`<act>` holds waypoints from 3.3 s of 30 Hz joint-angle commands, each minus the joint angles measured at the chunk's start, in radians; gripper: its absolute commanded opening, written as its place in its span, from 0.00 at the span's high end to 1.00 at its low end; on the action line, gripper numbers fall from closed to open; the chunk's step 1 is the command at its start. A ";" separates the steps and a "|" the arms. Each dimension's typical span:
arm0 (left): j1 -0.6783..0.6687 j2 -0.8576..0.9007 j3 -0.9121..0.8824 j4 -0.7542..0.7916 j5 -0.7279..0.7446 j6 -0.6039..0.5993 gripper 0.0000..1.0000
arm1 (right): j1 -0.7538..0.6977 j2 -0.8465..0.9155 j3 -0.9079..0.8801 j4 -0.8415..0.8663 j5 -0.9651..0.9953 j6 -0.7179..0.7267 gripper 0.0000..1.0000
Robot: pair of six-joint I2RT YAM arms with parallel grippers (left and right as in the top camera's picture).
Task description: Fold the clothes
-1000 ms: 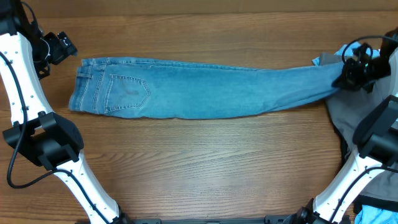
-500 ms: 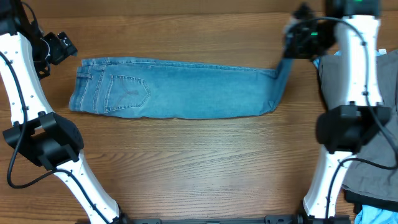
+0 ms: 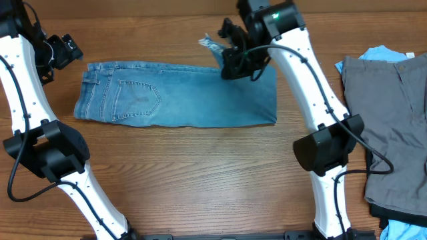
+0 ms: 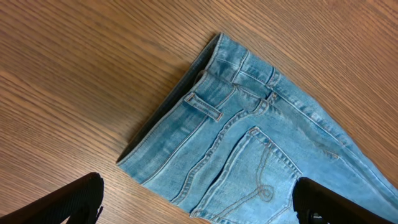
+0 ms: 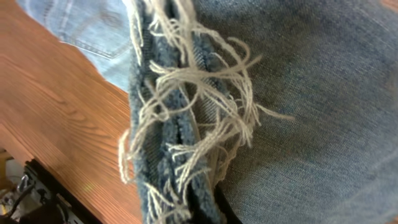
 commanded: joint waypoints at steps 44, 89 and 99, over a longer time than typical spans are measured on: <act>0.000 0.010 0.000 0.001 0.006 -0.010 0.00 | 0.222 -0.019 -0.592 0.827 0.025 0.249 0.61; 0.000 0.010 0.000 0.196 0.021 -0.026 0.00 | -0.430 -0.269 -0.605 0.380 -0.183 0.092 0.00; -0.005 0.013 0.000 -0.011 0.466 -0.087 0.00 | -0.708 -0.269 -0.605 0.386 -0.183 0.092 0.00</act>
